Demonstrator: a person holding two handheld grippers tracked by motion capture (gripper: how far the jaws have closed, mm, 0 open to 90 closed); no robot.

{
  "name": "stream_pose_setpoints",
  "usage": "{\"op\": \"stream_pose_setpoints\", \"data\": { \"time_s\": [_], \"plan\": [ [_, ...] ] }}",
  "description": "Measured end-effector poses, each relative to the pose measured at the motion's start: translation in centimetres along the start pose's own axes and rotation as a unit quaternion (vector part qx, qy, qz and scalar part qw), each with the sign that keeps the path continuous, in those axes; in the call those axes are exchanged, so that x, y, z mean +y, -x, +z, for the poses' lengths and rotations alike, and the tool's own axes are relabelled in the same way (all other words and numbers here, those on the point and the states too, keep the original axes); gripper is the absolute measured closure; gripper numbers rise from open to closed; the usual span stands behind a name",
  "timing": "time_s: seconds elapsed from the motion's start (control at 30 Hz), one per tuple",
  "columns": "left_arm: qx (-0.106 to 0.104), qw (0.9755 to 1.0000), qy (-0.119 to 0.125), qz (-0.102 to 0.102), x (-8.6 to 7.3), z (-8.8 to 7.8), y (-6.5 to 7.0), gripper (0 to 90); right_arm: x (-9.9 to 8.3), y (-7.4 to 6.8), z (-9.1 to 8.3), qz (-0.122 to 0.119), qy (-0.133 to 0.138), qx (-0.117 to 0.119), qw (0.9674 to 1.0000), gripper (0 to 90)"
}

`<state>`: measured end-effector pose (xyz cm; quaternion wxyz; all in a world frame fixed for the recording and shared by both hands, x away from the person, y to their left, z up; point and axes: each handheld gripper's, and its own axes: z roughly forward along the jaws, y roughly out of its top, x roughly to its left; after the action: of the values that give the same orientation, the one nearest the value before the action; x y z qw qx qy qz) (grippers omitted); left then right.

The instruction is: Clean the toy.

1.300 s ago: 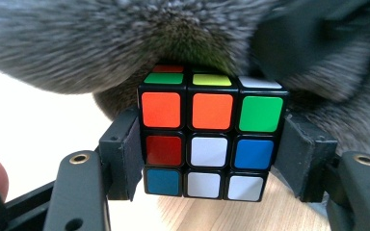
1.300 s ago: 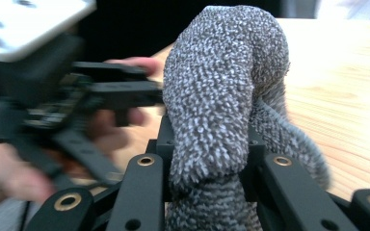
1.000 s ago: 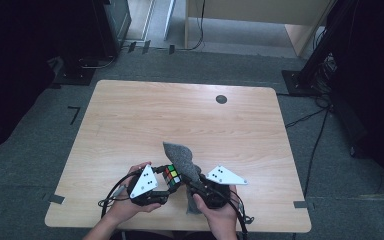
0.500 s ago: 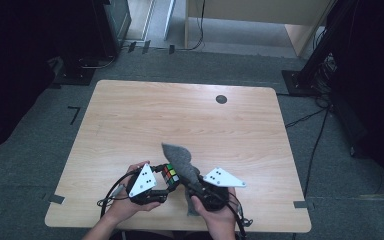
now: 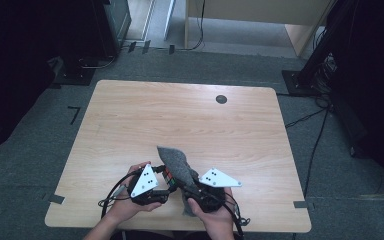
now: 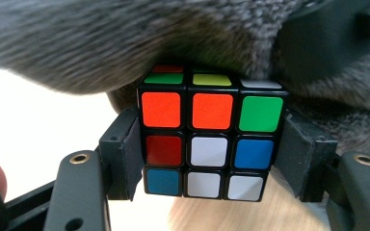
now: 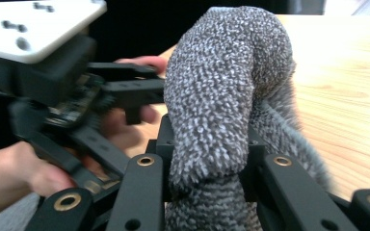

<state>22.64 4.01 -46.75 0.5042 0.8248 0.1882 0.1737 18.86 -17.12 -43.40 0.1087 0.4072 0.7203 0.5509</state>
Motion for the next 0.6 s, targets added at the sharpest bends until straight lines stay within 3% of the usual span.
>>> {"op": "stream_pose_setpoints", "data": {
  "time_s": [0.1, 0.17, 0.2, 0.27, 0.37, 0.47, 0.53, 0.6],
  "plan": [
    [-0.002, 1.0, 0.006, -0.002, 0.1, -0.2, -0.1, 34.4, 0.2, 0.5, -0.1, 0.01, 0.005, -0.008, 0.9999, 71.7],
    [-0.002, 0.9999, 0.009, -0.007, 0.1, -0.3, -0.3, 34.4, 0.1, 1.4, -0.6, 0.017, 0.005, -0.035, 0.9992, 71.7],
    [-0.001, 0.9999, 0.009, -0.012, 0.0, -0.3, -0.5, 34.4, 0.1, 1.7, -0.8, 0.025, 0.005, -0.038, 0.999, 71.7],
    [0.001, 0.9999, 0.008, -0.014, 0.0, -0.3, -0.7, 34.4, 0.1, 1.8, -0.9, 0.023, 0.004, -0.028, 0.9993, 71.3],
    [0.005, 0.9999, 0.0, -0.011, -0.1, -0.2, -0.6, 34.4, 0.4, 0.7, -0.3, -0.006, -0.015, -0.006, 0.9998, 70.2],
    [0.004, 1.0, -0.002, -0.005, 0.0, -0.1, -0.3, 34.4, 0.4, 0.2, 0.2, -0.004, -0.015, 0.015, 0.9998, 70.5],
    [0.002, 1.0, 0.003, -0.006, 0.0, -0.2, -0.3, 34.4, 0.4, 0.6, 0.1, 0.002, -0.01, 0.011, 0.9999, 71.0],
    [0.001, 1.0, 0.008, -0.005, 0.1, -0.4, -0.5, 34.4, 0.5, 1.4, -0.3, 0.004, -0.007, -0.015, 0.9999, 71.1]
  ]
}}
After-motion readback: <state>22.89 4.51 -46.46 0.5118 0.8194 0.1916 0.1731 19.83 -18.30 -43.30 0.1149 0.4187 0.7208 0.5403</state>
